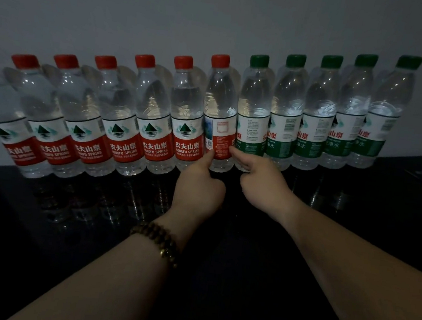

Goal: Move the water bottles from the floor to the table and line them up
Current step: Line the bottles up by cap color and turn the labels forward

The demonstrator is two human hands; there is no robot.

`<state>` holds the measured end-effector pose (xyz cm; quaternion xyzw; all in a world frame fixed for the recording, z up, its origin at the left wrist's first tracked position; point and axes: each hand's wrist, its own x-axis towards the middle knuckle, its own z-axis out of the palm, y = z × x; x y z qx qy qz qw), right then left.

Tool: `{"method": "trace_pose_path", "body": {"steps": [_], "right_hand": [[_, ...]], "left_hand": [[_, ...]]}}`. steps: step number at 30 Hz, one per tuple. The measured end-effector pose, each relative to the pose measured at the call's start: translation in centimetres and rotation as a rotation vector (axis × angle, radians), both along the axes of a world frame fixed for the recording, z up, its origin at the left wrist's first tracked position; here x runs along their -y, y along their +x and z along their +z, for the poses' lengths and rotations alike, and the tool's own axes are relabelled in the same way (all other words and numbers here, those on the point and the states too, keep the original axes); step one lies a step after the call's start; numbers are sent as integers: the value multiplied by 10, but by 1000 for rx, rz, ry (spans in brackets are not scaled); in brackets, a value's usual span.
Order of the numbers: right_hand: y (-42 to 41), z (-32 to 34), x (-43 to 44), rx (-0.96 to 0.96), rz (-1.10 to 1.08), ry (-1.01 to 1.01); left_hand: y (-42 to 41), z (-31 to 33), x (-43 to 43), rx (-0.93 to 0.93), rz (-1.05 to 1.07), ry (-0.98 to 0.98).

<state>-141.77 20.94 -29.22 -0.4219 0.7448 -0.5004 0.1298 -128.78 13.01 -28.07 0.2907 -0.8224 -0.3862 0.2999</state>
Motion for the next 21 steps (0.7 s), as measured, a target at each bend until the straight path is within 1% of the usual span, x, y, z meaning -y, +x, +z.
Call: {"method": "trace_pose_path", "body": {"steps": [2,6,8,11,14,17,21], "right_hand": [[0,0,-2,43,-6,-34],[0,2,-1,12,-42,-40],[2,2,-1,-7,-24,-13],[4,2,-4,28,0,-27],[5,4,-6,-8,-40,-60],[5,6,-6,-58,-70,-42],[7,6,-7,-15,-26,-16]], "left_hand": [[0,0,0,-4,12,3],[1,0,-3,-75,39,-25],[1,-1,-2,-70,30,1],[2,3,-2,-46,14,85],[2,4,-4,-75,50,56],[2,3,-5,-76,62,12],[2,2,-3,-36,10,44]]}}
